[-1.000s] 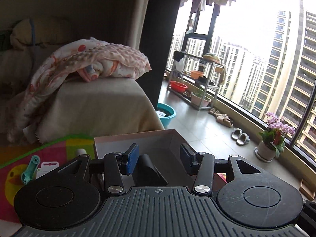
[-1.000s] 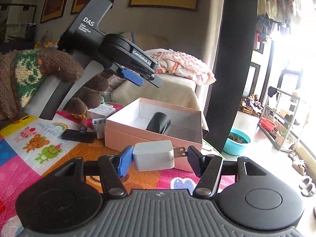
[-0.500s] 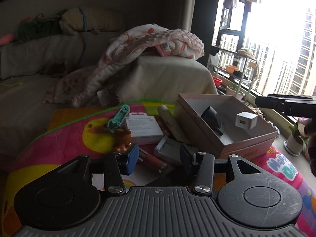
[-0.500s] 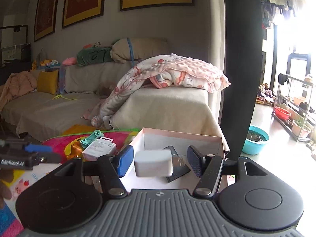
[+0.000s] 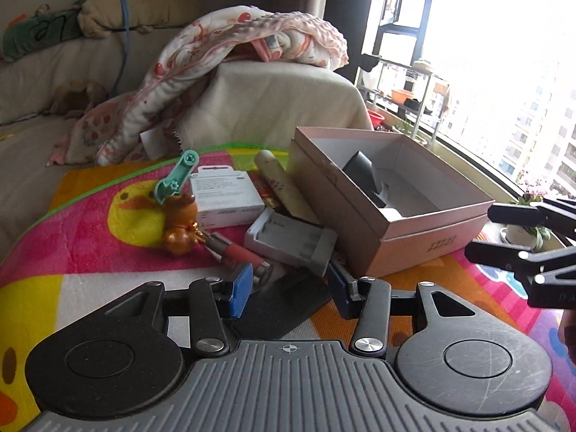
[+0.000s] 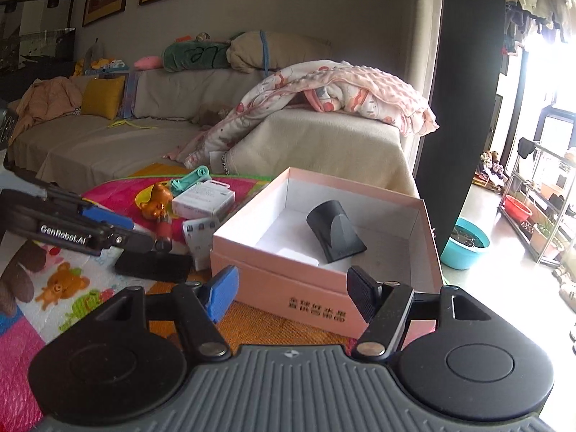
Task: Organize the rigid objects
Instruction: 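Grasp the white lotion tube with the right tool while the left tool grasps the black phone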
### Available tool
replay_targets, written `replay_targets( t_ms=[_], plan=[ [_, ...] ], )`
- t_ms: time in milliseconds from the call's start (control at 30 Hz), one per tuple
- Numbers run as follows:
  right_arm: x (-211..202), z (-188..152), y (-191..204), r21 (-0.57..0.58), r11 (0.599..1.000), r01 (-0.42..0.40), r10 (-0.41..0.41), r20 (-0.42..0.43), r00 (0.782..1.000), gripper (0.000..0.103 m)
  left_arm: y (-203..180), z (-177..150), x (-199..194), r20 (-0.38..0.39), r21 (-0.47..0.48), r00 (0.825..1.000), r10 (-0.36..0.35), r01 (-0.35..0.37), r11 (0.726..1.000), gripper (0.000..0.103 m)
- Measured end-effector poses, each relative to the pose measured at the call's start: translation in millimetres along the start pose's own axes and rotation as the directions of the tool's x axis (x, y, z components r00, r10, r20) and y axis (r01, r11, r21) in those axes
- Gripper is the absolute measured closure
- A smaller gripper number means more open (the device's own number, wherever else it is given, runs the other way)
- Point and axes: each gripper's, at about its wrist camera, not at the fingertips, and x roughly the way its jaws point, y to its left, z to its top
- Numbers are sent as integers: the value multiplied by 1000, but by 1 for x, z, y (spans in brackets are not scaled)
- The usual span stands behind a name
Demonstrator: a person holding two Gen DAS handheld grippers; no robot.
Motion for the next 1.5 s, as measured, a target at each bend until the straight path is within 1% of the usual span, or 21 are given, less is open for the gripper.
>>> replay_targets(
  t_ms=[100, 200, 267, 333, 433, 500, 533, 667, 700, 767, 800, 867, 900, 967, 1067, 1200, 1267, 1333, 1400, 1433, 1500],
  plan=[
    [-1, -10, 1, 8, 1000, -9, 9, -15, 1000, 36, -3, 14, 7, 13, -25, 1000, -11, 11, 1000, 52],
    [3, -17, 1, 9, 1000, 1, 0, -30, 1000, 36, 5, 47, 22, 29, -105, 998, -49, 52, 993, 52],
    [4, -21, 1, 13, 1000, 5, -5, -35, 999, 36, 15, 78, 45, 4, -180, 997, -79, 79, 981, 52],
    [1, -22, 1, 15, 1000, -1, 1, -20, 1000, 36, 25, 106, 74, -31, -220, 997, -77, 68, 973, 54],
    [-1, -26, 0, 6, 1000, -2, 2, 15, 1000, 36, 29, 138, 123, -96, -172, 995, -10, -7, 985, 56],
    [0, -30, 0, 7, 1000, -1, 1, 28, 1000, 36, 29, 150, 152, -133, -138, 990, 39, -58, 989, 62],
    [0, -33, 0, 12, 1000, -3, 3, 31, 1000, 36, 30, 155, 167, -151, -123, 987, 60, -79, 989, 62],
    [2, -38, -1, 24, 1000, -14, 13, 33, 999, 36, 30, 159, 212, -215, -85, 972, 97, -117, 989, 62],
    [1, -37, -1, 25, 1000, -18, 17, 37, 999, 36, 30, 158, 217, -223, -77, 970, 92, -112, 991, 68],
    [0, -36, -2, 18, 1000, -16, 15, 45, 999, 36, 32, 158, 218, -222, -93, 974, 45, -67, 993, 76],
    [0, -35, -2, 12, 1000, -10, 9, 48, 999, 36, 33, 157, 216, -226, -83, 974, 30, -50, 995, 76],
    [0, -34, -2, 9, 1000, -5, 5, 52, 999, 36, 32, 153, 209, -233, -21, 972, 39, -45, 999, 78],
    [1, -34, -2, 11, 1000, -9, 8, 51, 999, 36, 30, 149, 204, -233, 21, 971, 52, -49, 999, 79],
    [3, -34, -2, 12, 1000, -15, 14, 46, 999, 36, 25, 138, 192, -239, 86, 970, 53, -34, 996, 79],
    [4, -33, -2, 15, 1000, -11, 10, 39, 999, 36, 20, 117, 166, -240, 132, 971, 19, 13, 991, 79],
    [4, -31, -2, 32, 999, -22, 21, 29, 999, 36, 6, 83, 123, -233, 185, 971, -50, 95, 978, 79],
    [5, -31, -1, 49, 998, -34, 33, 13, 999, 36, -1, 68, 103, -242, 197, 967, -82, 132, 971, 79],
    [7, -30, 0, 76, 996, -55, 56, -11, 998, 36, -4, 53, 81, -264, 197, 956, -125, 181, 964, 79],
    [9, -29, 3, 106, 991, -84, 87, -33, 996, 36, -8, 40, 62, -278, 193, 949, -151, 209, 959, 79],
    [9, -28, 5, 120, 987, -104, 110, -43, 993, 36, -10, 32, 52, -276, 186, 949, -155, 211, 960, 79],
    [8, -26, 13, 130, 981, -144, 151, -50, 987, 36, -8, 23, 29, -244, 158, 958, -153, 195, 968, 78]
  ],
)
